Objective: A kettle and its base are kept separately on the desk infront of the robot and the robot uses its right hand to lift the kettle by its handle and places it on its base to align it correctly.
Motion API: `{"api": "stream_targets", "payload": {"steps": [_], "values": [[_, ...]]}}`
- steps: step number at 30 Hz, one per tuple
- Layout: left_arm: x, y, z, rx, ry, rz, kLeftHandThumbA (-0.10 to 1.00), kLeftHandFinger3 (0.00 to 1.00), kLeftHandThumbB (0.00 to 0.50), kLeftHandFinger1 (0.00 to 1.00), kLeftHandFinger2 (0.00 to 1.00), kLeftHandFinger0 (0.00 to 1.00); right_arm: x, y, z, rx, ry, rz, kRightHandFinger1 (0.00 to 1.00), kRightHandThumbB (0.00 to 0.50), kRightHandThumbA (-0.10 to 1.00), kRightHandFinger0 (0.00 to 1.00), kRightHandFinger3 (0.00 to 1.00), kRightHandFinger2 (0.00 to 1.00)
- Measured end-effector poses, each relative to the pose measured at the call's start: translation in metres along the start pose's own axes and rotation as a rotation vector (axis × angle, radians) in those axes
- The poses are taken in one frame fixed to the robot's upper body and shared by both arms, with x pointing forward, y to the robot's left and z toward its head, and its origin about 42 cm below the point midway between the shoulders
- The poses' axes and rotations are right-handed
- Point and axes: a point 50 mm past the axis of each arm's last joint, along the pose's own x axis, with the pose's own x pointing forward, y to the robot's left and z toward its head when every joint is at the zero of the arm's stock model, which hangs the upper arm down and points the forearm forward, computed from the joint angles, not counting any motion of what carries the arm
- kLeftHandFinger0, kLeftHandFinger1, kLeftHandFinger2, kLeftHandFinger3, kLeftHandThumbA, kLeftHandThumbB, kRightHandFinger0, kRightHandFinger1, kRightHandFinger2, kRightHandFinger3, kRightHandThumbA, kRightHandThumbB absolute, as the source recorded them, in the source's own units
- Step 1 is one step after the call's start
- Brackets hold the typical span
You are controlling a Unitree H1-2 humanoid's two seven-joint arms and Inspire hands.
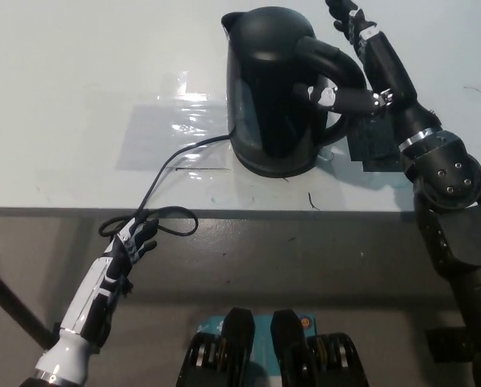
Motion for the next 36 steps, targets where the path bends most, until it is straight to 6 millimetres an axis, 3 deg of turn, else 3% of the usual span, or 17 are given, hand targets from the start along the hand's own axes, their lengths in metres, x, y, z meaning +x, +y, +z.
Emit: {"api": "stream_targets", "payload": {"steps": [11,18,21,22,26,30,33,36], "values": [[0.0,0.0,0.0,-0.007,-0.001,0.001,1.0,1.0,0.109,1.0,1.0,1.0,-0.005,-0.006,-0.003,-0.082,0.014,-0.093,1.0,0.5,1.0,1.0,1.0,1.0],[0.0,0.0,0.0,-0.009,-0.002,0.001,1.0,1.0,0.1,1.0,1.0,1.0,-0.009,-0.027,0.012,-0.131,-0.045,-0.238,1.0,0.5,1.0,1.0,1.0,1.0],[0.0,0.0,0.0,-0.01,0.0,0.001,1.0,1.0,0.11,1.0,1.0,1.0,-0.012,-0.046,0.04,-0.137,-0.152,-0.34,1.0,0.5,1.0,1.0,1.0,1.0],[0.0,0.0,0.0,-0.01,0.0,0.001,1.0,1.0,0.111,1.0,1.0,1.0,-0.013,-0.046,0.041,-0.138,-0.156,-0.344,1.0,0.5,1.0,1.0,1.0,1.0],[0.0,0.0,-0.001,-0.01,0.004,0.001,1.0,1.0,0.101,1.0,1.0,1.0,-0.021,-0.069,0.087,-0.153,-0.319,-0.443,1.0,0.499,1.0,1.0,1.0,1.0],[-0.001,0.0,-0.003,-0.012,0.009,0.001,1.0,1.0,0.095,1.0,1.0,1.0,-0.032,-0.073,0.111,-0.166,-0.398,-0.47,1.0,0.5,1.0,1.0,1.0,1.0],[-0.001,0.0,-0.004,-0.012,0.013,0.001,1.0,1.0,0.094,1.0,1.0,1.0,-0.051,-0.072,0.125,-0.18,-0.453,-0.485,1.0,0.5,1.0,1.0,1.0,1.0],[-0.001,0.0,-0.006,-0.013,0.02,0.002,1.0,1.0,0.089,1.0,1.0,1.0,-0.087,-0.066,0.132,-0.199,-0.485,-0.492,1.0,0.5,1.0,1.0,1.0,1.0]]}}
